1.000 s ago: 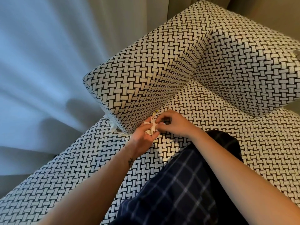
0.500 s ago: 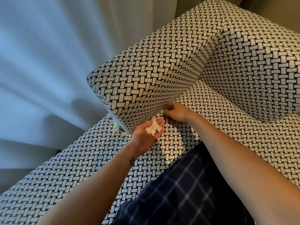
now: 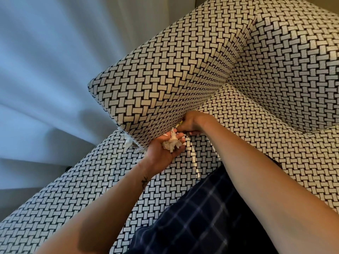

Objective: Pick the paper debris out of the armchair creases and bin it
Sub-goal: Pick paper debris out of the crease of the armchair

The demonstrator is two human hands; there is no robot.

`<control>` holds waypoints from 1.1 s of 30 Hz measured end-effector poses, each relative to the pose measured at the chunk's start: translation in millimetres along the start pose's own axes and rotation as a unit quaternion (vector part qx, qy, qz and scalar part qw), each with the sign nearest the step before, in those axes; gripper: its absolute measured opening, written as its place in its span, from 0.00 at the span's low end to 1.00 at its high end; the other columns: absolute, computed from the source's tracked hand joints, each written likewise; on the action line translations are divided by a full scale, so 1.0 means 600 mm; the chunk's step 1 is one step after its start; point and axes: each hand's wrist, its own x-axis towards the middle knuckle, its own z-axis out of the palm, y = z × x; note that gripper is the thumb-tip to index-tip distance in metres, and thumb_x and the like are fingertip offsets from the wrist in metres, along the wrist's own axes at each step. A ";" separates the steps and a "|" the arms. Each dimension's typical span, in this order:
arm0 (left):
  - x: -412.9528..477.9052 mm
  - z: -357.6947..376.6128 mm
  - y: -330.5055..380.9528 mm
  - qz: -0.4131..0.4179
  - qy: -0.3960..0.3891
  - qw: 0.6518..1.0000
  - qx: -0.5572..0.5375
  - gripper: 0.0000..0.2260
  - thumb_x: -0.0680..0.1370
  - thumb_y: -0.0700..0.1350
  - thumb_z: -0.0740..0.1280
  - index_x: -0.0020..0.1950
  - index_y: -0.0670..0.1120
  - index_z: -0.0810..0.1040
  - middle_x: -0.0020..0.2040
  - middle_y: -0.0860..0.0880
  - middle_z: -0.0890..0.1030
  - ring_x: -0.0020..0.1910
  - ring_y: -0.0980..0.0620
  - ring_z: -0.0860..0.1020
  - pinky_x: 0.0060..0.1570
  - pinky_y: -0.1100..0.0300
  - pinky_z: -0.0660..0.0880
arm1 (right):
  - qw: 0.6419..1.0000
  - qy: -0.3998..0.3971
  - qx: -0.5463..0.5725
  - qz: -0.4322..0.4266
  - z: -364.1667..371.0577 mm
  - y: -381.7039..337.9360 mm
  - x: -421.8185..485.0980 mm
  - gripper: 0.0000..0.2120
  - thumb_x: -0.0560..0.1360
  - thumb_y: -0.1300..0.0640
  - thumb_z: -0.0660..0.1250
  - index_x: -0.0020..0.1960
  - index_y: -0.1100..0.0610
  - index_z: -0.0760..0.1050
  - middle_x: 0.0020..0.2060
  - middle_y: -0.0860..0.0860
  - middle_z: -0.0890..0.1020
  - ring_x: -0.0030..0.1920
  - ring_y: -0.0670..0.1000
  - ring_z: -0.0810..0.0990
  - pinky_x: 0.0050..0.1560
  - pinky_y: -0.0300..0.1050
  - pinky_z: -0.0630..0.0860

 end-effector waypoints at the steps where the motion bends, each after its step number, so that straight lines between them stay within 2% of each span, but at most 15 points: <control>1: 0.000 -0.002 -0.002 0.000 -0.004 1.000 0.000 0.14 0.83 0.40 0.55 0.65 0.41 0.75 0.52 0.41 0.85 0.49 0.45 0.82 0.60 0.48 0.76 | 1.000 -0.016 -0.007 0.005 0.002 -0.006 0.005 0.19 0.77 0.46 0.71 0.58 0.61 0.81 0.48 0.54 0.84 0.42 0.51 0.78 0.51 0.47 0.80; 2: 0.003 -0.004 -0.002 -0.001 -0.007 1.000 0.001 0.14 0.83 0.40 0.55 0.65 0.41 0.75 0.52 0.41 0.84 0.50 0.45 0.82 0.59 0.48 0.77 | 1.000 -0.030 -0.001 0.008 -0.001 -0.009 0.010 0.17 0.78 0.47 0.70 0.55 0.61 0.82 0.45 0.53 0.83 0.40 0.50 0.76 0.48 0.45 0.79; 4: 0.005 -0.007 -0.002 0.002 -0.013 1.000 0.003 0.13 0.83 0.40 0.56 0.64 0.41 0.75 0.53 0.41 0.84 0.50 0.45 0.82 0.58 0.48 0.77 | 0.998 -0.053 0.033 0.012 -0.007 -0.004 0.010 0.12 0.79 0.48 0.68 0.47 0.58 0.78 0.36 0.50 0.79 0.31 0.47 0.72 0.34 0.38 0.75; 6: 0.005 -0.010 -0.001 0.002 -0.022 1.000 0.009 0.13 0.83 0.41 0.57 0.64 0.41 0.76 0.54 0.41 0.84 0.50 0.45 0.83 0.59 0.48 0.77 | 0.994 -0.059 0.092 -0.001 -0.009 0.013 0.008 0.10 0.79 0.50 0.69 0.48 0.57 0.76 0.28 0.48 0.74 0.24 0.45 0.68 0.23 0.36 0.69; 8: 0.004 -0.011 -0.001 -0.002 -0.028 1.000 0.014 0.13 0.83 0.41 0.58 0.64 0.41 0.76 0.55 0.41 0.84 0.50 0.45 0.83 0.59 0.48 0.77 | 0.989 -0.039 0.141 -0.023 -0.001 0.030 0.006 0.10 0.80 0.50 0.69 0.53 0.57 0.77 0.24 0.47 0.72 0.21 0.44 0.66 0.21 0.36 0.65; 13: 0.005 -0.008 -0.001 -0.002 -0.017 1.000 0.017 0.16 0.82 0.40 0.56 0.68 0.38 0.74 0.54 0.41 0.84 0.48 0.46 0.84 0.59 0.48 0.78 | 0.977 0.019 0.203 -0.063 0.021 0.041 0.006 0.09 0.81 0.53 0.68 0.55 0.58 0.82 0.20 0.47 0.74 0.18 0.44 0.66 0.21 0.35 0.66; 17: 0.005 -0.005 -0.001 -0.002 -0.008 1.000 0.011 0.19 0.83 0.40 0.54 0.73 0.37 0.69 0.54 0.40 0.84 0.46 0.46 0.84 0.55 0.49 0.80 | 0.965 0.067 0.236 -0.092 0.039 0.049 -0.001 0.09 0.82 0.55 0.66 0.54 0.58 0.83 0.20 0.49 0.75 0.17 0.46 0.68 0.20 0.35 0.68; 20: 0.004 -0.004 -0.002 -0.004 -0.006 1.000 0.015 0.19 0.83 0.39 0.54 0.73 0.36 0.68 0.54 0.39 0.84 0.45 0.46 0.84 0.51 0.50 0.82 | 0.951 0.091 0.275 -0.104 0.044 0.054 -0.015 0.09 0.82 0.55 0.67 0.54 0.59 0.84 0.21 0.51 0.74 0.18 0.47 0.68 0.20 0.36 0.68; 23: 0.000 -0.003 -0.002 -0.002 -0.005 1.000 0.016 0.19 0.82 0.38 0.55 0.72 0.35 0.69 0.54 0.39 0.84 0.46 0.46 0.84 0.52 0.50 0.81 | 0.933 0.110 0.327 -0.102 0.040 0.061 -0.033 0.07 0.81 0.54 0.68 0.55 0.55 0.83 0.23 0.51 0.73 0.21 0.47 0.68 0.21 0.36 0.68; 28: -0.002 -0.001 -0.003 -0.001 -0.005 1.000 0.014 0.18 0.83 0.38 0.55 0.71 0.36 0.70 0.56 0.39 0.84 0.48 0.45 0.86 0.53 0.50 0.81 | 0.913 0.069 0.387 -0.108 0.032 0.068 -0.056 0.09 0.80 0.53 0.70 0.58 0.54 0.83 0.23 0.48 0.72 0.22 0.45 0.66 0.22 0.36 0.66; 33: -0.002 0.000 -0.002 -0.011 0.002 1.000 0.008 0.19 0.83 0.40 0.53 0.72 0.35 0.70 0.58 0.39 0.84 0.50 0.44 0.86 0.50 0.50 0.84 | 0.896 0.030 0.423 -0.131 0.034 0.063 -0.075 0.09 0.80 0.57 0.68 0.55 0.61 0.82 0.27 0.49 0.74 0.25 0.46 0.69 0.27 0.37 0.66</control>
